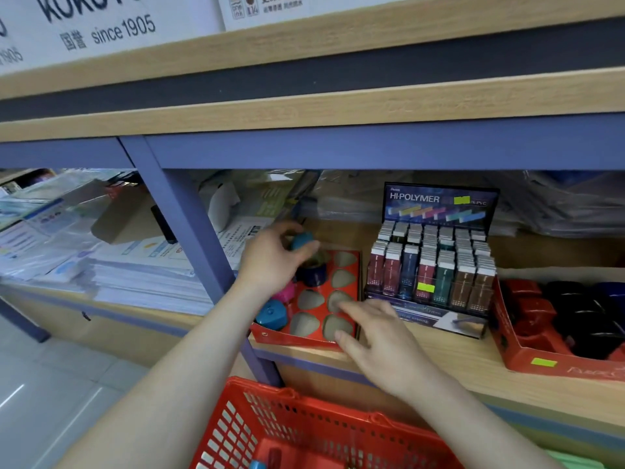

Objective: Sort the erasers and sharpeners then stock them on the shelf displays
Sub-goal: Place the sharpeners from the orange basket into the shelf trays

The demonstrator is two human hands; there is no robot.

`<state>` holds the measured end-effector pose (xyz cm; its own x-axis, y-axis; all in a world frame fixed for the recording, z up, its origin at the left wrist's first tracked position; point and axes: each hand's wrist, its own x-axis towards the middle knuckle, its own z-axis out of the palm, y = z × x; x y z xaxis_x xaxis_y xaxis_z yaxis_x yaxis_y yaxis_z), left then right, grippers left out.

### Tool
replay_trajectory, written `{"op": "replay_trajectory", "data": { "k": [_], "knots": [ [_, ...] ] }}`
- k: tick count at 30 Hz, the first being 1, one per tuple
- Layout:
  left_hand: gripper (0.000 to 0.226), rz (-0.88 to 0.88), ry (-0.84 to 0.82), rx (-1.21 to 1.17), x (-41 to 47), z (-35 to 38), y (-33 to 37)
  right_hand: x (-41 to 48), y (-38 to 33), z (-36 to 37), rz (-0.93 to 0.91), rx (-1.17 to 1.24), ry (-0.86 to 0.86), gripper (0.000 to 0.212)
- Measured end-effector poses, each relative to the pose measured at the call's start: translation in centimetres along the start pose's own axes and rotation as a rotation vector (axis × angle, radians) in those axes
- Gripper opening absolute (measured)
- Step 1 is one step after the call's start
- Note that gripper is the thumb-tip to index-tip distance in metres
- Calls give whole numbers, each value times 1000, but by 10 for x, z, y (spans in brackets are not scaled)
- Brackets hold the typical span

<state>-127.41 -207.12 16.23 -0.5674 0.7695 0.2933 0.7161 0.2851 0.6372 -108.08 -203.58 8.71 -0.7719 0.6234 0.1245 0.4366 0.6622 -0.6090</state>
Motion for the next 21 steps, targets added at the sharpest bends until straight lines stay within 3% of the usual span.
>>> {"op": "replay_trajectory", "data": {
  "k": [3, 6, 12, 17, 21],
  "knots": [
    [38, -75, -14, 184, 30, 9, -5, -4, 9, 11, 1, -114, -11, 64],
    [48, -94, -41, 175, 39, 12, -4, -3, 13, 13, 3, -132, 10, 63],
    [29, 61, -159, 205, -1, -10, 17, 0, 16, 13, -17, -148, -26, 58],
    [43, 200, -313, 383, -43, -15, -6, -2, 14, 13, -57, -190, -85, 63],
    [44, 205, -302, 415, -52, -8, -18, -3, 12, 13, -64, -219, -109, 53]
  ]
}}
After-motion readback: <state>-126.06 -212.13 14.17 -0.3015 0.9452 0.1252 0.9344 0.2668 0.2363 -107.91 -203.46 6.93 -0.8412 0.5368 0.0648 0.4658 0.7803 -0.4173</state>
